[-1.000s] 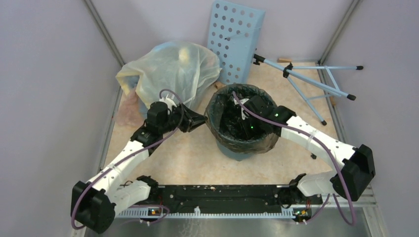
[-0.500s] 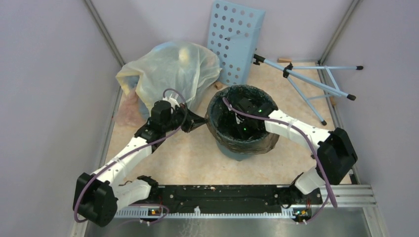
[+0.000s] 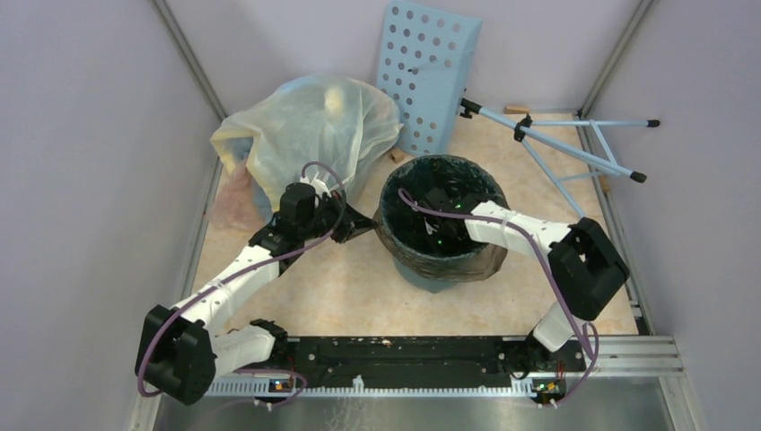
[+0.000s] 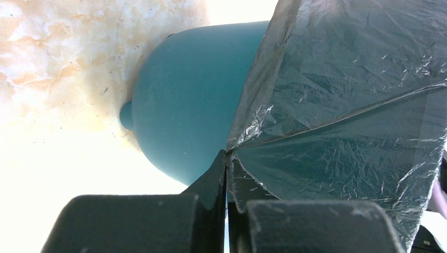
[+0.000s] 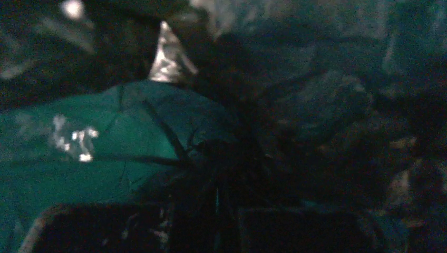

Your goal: Put the trash bags into the trash bin

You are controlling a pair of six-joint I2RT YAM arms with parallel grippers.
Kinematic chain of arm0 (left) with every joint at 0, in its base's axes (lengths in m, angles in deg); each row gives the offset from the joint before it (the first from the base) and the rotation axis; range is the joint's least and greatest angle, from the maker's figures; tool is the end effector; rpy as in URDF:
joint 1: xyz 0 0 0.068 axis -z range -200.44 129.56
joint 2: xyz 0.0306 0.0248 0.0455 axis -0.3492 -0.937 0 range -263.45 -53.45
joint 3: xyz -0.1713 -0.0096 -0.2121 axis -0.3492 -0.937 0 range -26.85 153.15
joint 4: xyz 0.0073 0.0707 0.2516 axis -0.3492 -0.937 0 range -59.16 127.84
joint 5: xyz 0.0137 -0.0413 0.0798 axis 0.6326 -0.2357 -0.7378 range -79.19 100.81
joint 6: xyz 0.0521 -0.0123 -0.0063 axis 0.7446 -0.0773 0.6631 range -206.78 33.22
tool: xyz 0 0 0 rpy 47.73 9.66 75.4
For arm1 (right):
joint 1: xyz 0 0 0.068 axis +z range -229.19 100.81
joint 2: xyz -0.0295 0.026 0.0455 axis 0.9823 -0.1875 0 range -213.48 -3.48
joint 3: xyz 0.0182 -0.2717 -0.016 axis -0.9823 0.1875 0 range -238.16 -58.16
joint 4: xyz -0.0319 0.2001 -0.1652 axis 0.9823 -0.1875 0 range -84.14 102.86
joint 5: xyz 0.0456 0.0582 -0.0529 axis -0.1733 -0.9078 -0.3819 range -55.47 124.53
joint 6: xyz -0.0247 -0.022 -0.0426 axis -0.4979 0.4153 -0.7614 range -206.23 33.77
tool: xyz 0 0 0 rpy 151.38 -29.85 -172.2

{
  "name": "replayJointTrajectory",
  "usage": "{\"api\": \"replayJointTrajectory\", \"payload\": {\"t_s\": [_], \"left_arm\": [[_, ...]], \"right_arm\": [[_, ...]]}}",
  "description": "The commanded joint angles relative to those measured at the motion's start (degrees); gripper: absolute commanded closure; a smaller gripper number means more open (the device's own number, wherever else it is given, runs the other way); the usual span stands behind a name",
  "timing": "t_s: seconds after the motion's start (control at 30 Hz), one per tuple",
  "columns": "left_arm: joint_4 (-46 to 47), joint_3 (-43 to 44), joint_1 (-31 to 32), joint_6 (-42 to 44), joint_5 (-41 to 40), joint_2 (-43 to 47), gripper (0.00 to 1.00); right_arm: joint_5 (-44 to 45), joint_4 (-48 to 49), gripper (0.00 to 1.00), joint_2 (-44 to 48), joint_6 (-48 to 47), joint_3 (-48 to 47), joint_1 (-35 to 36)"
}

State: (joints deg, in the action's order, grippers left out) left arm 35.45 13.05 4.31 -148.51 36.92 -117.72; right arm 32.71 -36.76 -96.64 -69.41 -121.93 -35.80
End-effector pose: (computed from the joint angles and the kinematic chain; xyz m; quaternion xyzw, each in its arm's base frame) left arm 0.2185 -0.1180 0.2571 -0.1508 0.8243 -0.4900 0.2403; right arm 0.2160 0.2058 0.2015 -0.2302 0.9683 0.0617 0.0748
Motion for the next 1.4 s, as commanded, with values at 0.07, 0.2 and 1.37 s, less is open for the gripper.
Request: {"api": "replayJointTrajectory", "payload": {"t_s": [0.07,0.2,1.37], "left_arm": [[1.0,0.72,0.18,2.12,0.4,-0.37,1.0],[1.16,0.8,0.26,2.51,0.69,-0.18,1.0],[-18.34,8.86,0.19,6.34,-25.26,10.75,0.21]], "right_arm": [[-1.74,6.71,1.0,-4.06,1.74,2.53,0.28],[-2.69,7.85,1.0,-6.81,2.5,2.01,0.27],[3.04,-1.98,1.0,-25.76,-6.52,-35.69,-13.53]]}}
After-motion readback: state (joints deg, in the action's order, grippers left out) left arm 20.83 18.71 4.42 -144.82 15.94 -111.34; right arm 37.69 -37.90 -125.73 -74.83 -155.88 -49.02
